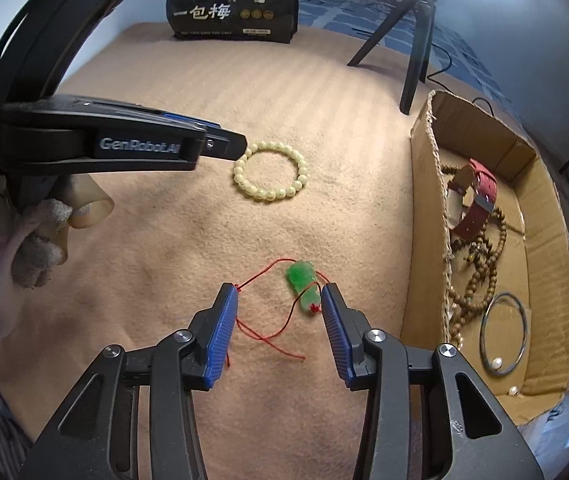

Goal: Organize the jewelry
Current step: 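Move the left tool to the yellow bead bracelet while the right tool approaches the jade pendant, then close the left tool on the bracelet while the right tool grips the jade pendant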

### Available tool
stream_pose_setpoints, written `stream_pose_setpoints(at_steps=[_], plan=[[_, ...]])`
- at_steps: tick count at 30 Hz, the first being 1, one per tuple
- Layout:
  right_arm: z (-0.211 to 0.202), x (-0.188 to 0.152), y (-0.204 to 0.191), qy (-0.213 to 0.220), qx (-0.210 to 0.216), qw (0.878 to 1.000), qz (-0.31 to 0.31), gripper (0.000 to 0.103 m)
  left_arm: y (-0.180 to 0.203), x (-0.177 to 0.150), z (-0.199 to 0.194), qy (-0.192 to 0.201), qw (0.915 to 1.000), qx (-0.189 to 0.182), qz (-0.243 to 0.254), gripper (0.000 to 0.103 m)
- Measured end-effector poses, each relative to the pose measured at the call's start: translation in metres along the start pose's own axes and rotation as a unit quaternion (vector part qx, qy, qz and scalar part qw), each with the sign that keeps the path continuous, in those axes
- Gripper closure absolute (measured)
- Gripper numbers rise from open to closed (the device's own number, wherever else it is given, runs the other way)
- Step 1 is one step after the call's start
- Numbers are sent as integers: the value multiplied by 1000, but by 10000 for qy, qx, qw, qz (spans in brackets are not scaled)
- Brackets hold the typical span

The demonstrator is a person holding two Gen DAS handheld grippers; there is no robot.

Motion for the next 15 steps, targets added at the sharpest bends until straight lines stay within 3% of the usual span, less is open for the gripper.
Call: stream_pose_setpoints(at_steps=[15], plan=[[22, 1, 5, -265, -126, 9995, -111, 61, -2, 3, 33, -228, 9995, 189, 102, 81]])
Point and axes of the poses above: each gripper's, at about its wrist camera, not at the fingertips, and z roughly the way its jaws point, y to its right, x to its top, the point moved 9 cm from there along z, roughly the way its jaws point, and after that the axes turned 10 degrees about -z, right-handed, at the moved point
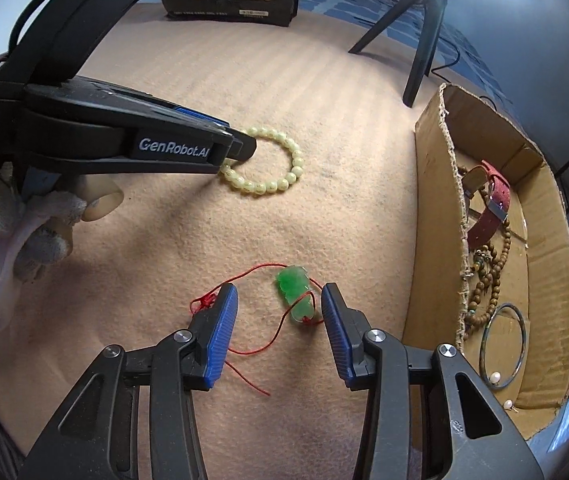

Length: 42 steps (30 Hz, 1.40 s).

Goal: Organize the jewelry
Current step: 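Close the left tool on the bracelet while the right tool grips the jade pendant, then carry the bracelet in the left tool and pendant in the right tool over the box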

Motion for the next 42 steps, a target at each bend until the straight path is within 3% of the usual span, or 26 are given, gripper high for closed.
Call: stream_pose_setpoints(at_steps=[11, 13, 15, 16, 27, 42], plan=[[11, 5, -3, -165, 102, 9998, -34, 67, 3, 1, 7, 4, 9993, 290, 253, 84], [11, 5, -1, -165, 217, 9996, 76, 73, 2, 2, 7, 65, 9991, 341, 262, 89], [12, 3, -1, -162, 310, 9993, 154, 88, 0, 2, 7, 106, 9991, 316, 242, 94], [12, 2, -1, -159, 351, 9991, 181, 90, -1, 3, 7, 109, 9992, 301, 227, 95], [6, -1, 2, 36, 508, 9976, 464, 91, -7, -5, -8, 214, 9997, 57, 37, 97], [-35, -4, 10, 575, 560, 9945, 674, 91, 1, -17, -62, 480, 9984, -285, -95, 98]])
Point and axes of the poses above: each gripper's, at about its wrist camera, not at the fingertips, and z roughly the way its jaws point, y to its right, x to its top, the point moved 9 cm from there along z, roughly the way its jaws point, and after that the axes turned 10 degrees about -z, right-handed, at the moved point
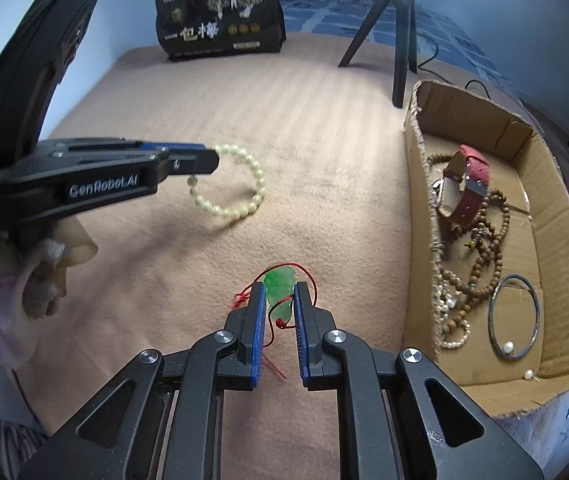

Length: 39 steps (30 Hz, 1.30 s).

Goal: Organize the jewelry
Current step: 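Carry the bracelet in the left tool and pendant in the right tool over the box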

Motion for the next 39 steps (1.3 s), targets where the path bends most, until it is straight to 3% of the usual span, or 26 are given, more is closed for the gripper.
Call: stream_pose_setpoints(at_steps=[14, 28, 39], plan=[[-59, -5, 19, 541, -124, 9983, 156, 91, 29, -6, -44, 236, 9994, -208, 165, 98], [-115, -22, 81, 924, -472, 9932, 519, 91, 112, -5, -63, 278, 9951, -747, 579, 98], [-134, -33, 136, 1092, -770, 9872, 873, 91, 173, 1, -61, 303, 9906, -1033, 849, 98]])
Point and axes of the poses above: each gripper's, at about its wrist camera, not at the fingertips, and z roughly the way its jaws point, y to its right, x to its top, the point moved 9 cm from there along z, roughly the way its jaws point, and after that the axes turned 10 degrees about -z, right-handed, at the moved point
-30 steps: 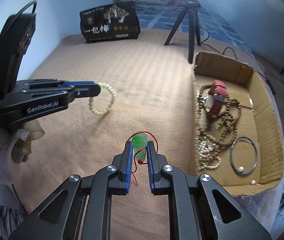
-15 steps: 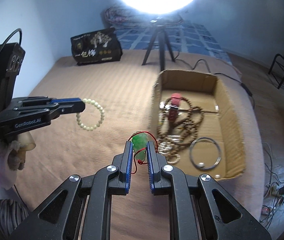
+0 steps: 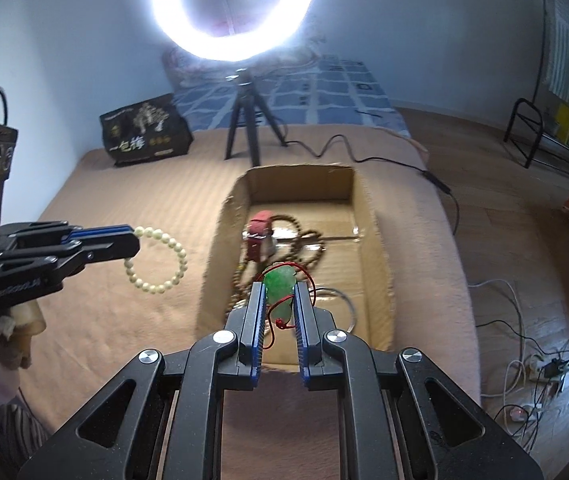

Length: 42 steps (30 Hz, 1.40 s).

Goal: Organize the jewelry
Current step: 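Carry the bracelet in the left tool and pendant in the right tool over the box, then open the right tool to drop the pendant while the left tool releases the bracelet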

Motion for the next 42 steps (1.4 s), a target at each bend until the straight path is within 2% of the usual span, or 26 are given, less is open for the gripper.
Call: stream_pose_setpoints(at_steps=[4, 17, 42], plan=[[6, -3, 16, -35, -37, 9999, 128, 91, 15, 2, 10, -28, 10000, -78, 54, 98], [28, -21, 39, -285, -112, 9991, 302, 91, 33, -15, 50, -340, 9990, 118, 275, 98], [36, -22, 35, -376, -121, 9989, 250, 90, 32, -18, 47, -224, 9983, 378, 390, 98]])
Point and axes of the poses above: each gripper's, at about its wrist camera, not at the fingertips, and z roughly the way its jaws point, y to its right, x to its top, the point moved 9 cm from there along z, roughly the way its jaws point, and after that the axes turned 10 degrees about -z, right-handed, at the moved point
